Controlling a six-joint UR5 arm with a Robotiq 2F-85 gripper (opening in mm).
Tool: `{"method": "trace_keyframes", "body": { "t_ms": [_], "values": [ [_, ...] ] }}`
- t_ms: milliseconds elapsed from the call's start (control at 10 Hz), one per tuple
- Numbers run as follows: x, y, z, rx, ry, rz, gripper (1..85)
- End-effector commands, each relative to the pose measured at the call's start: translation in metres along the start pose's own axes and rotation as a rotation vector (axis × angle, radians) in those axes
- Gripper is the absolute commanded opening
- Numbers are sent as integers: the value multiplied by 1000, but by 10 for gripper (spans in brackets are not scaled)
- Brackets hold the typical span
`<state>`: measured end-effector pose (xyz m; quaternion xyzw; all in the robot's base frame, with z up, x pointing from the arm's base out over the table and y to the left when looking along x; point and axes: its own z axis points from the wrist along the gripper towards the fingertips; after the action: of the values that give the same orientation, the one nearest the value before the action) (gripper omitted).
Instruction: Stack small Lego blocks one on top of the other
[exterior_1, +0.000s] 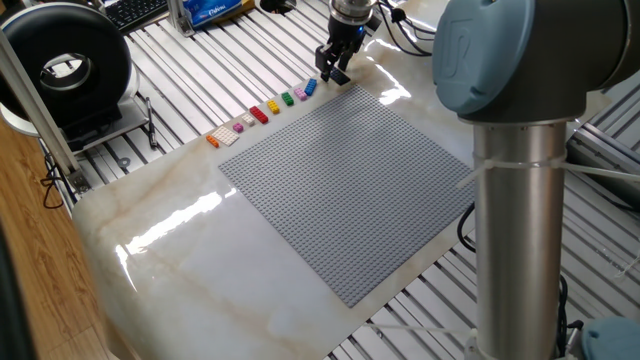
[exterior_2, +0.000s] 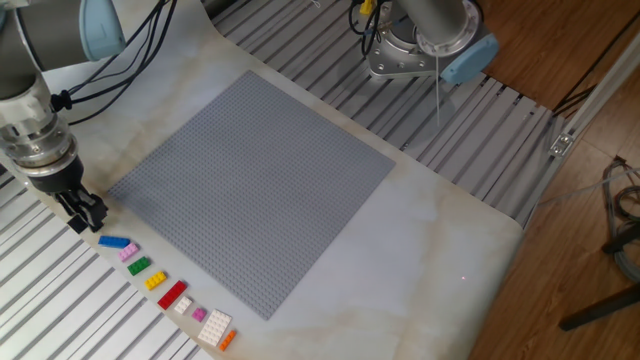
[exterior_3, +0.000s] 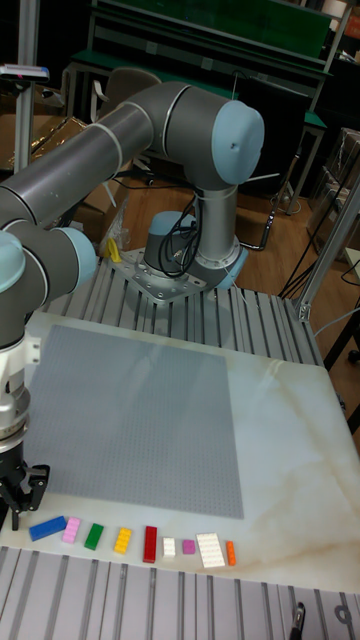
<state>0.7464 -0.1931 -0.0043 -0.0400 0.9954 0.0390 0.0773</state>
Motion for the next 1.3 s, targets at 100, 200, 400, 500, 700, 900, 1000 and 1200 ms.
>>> {"method": "trace_keyframes", "body": {
  "t_ms": [100,200,400,500,700,900,1000,1200],
  "values": [
    [0,0,1,-9,-11,8,503],
    [-1,-1,2,-2,-13,7,497],
    [0,-3,2,6,-10,5,483],
    [2,-4,0,9,-2,4,480],
    [3,-5,-1,20,6,-1,477],
    [2,-1,-2,8,4,7,467],
    [2,-1,-2,4,4,6,467],
    [2,1,-3,-6,8,6,463]
  ]
}}
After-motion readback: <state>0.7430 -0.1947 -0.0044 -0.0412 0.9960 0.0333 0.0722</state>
